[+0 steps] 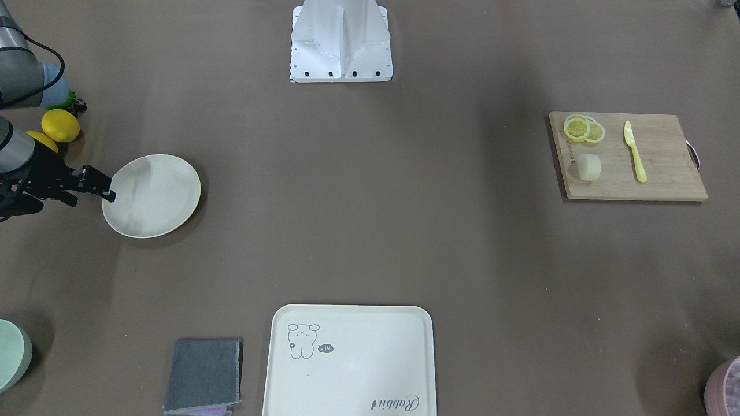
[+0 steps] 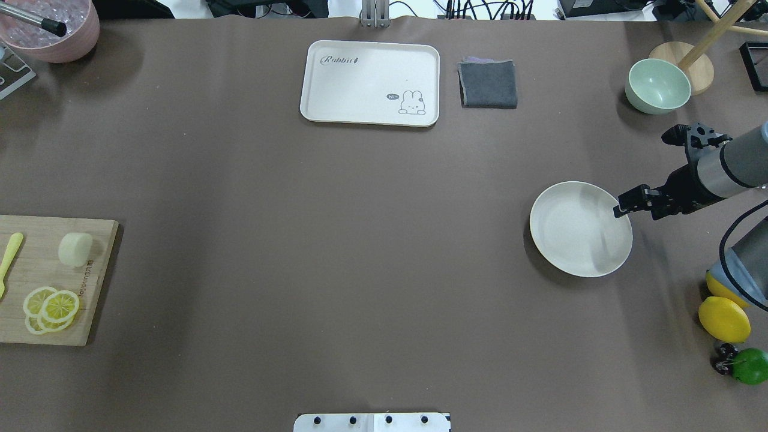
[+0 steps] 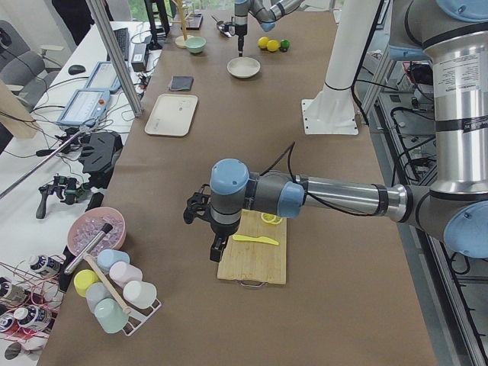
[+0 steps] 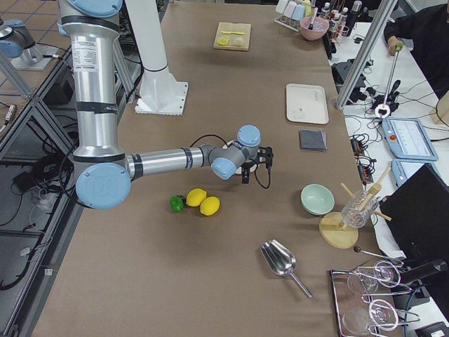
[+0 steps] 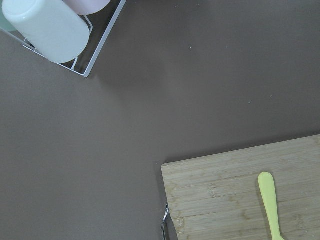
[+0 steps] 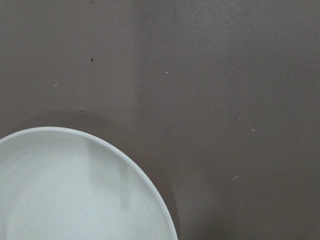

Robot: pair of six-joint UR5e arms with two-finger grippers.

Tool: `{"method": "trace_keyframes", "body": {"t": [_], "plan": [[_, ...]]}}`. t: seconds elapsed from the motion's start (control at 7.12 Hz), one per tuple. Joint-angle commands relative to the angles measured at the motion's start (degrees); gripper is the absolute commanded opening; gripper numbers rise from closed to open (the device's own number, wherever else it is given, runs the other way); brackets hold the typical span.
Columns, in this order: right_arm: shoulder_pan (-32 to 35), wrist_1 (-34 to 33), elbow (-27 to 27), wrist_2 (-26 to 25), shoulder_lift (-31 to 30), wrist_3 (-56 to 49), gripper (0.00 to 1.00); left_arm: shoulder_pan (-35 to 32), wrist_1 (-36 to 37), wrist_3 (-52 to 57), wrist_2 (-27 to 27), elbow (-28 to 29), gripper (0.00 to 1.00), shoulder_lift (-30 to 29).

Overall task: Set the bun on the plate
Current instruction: 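Reach the right gripper to the white plate and grip its rim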

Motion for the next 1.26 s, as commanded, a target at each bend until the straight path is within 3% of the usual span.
{"method": "trace_keyframes", "body": {"t": [0.0,0.14,0.42,0.56,1.12], "plan": [[-1.19,0.49,-1.99,-0.06,1.15,0.08,0.81,0.00,-0.24,-0.02,0.00,0.04,0.98,0.09],[-1.45,0.40,-2.26,-0.06,1.24,0.08,0.64,0.00,-0.24,-0.02,0.00,0.04,0.98,0.01],[-1.63,0.40,-2.52,-0.06,1.24,0.08,0.12,0.00,-0.33,-0.02,0.00,-0.05,0.98,0.36],[-1.72,0.40,-2.52,0.03,1.24,0.08,0.00,0.00,-0.33,-0.02,0.00,-0.05,0.98,0.36],[-1.55,0.40,-1.29,2.12,3.34,2.44,0.00,0.26,-0.24,-0.63,-0.09,-0.05,0.98,0.27]]}}
